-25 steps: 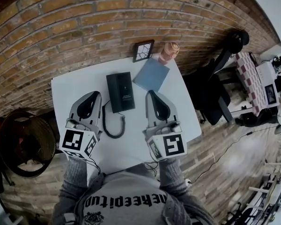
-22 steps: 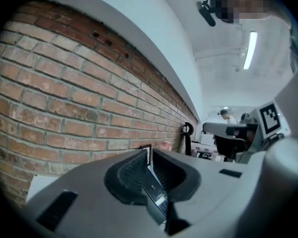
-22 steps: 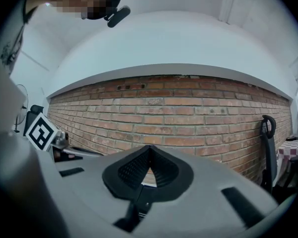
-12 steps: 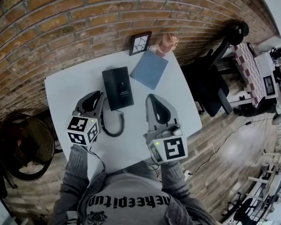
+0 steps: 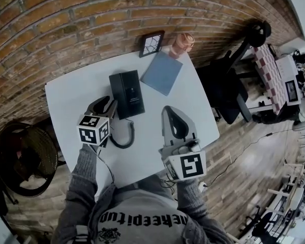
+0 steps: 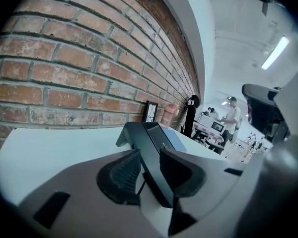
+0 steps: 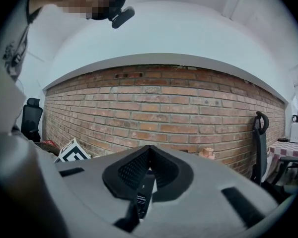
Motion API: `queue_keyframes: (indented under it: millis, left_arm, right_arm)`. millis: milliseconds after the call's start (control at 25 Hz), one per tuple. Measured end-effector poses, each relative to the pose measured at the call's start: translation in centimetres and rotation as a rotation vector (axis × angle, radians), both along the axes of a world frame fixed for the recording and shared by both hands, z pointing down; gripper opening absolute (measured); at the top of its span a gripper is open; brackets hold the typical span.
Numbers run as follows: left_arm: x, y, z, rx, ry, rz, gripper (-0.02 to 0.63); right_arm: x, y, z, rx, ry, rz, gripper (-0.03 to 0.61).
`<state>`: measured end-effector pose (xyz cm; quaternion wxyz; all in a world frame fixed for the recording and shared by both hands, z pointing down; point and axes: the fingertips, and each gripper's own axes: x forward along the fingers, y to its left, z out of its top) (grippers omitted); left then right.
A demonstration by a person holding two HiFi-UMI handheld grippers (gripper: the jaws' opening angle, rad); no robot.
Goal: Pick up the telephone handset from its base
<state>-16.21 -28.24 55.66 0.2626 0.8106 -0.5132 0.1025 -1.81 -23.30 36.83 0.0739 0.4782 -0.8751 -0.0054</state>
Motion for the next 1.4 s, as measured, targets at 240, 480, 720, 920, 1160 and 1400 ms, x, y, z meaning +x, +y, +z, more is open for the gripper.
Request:
queue_keyframes:
  millis: [240,480,720,920,1160,1400]
  left_arm:
    - [0.4,-1.1,2.5,-0.057,-0.010,0.013,0.106]
    - [0.8,-1.8,3.4,-0.073,0.029,0.027,0.119]
    - [1.6,-1.7,3.6,-0.088,0.111,0.077,0.146]
    - [1.7,-2.1,3.8,-0.095,0.129,0.065,0.147]
    - [1.7,-2.3,3.8,-0.103,0.150,0.035,0.151]
    - [1.4,-2.2,3.5,-0.131,0.191,-0.035,0.114]
  right_arm:
    - [1.2,-0.3,0.6,0.007,0.031,0.022,0.005]
    - [2.3,-0.5,1.4,-0.013,0.050,0.046,0.005]
    - [2.5,-0.5,1.8,-0.021,0.053,0.047,0.005]
    - [2.5,-0.8,1.8,-0.025,0.060,0.042,0.005]
    - [2.5,-0.8,2.1,-0.024,0.070,0.039,0.005]
    - [2.9,-0.7,2.0,-0.018,0.074,0.035,0.005]
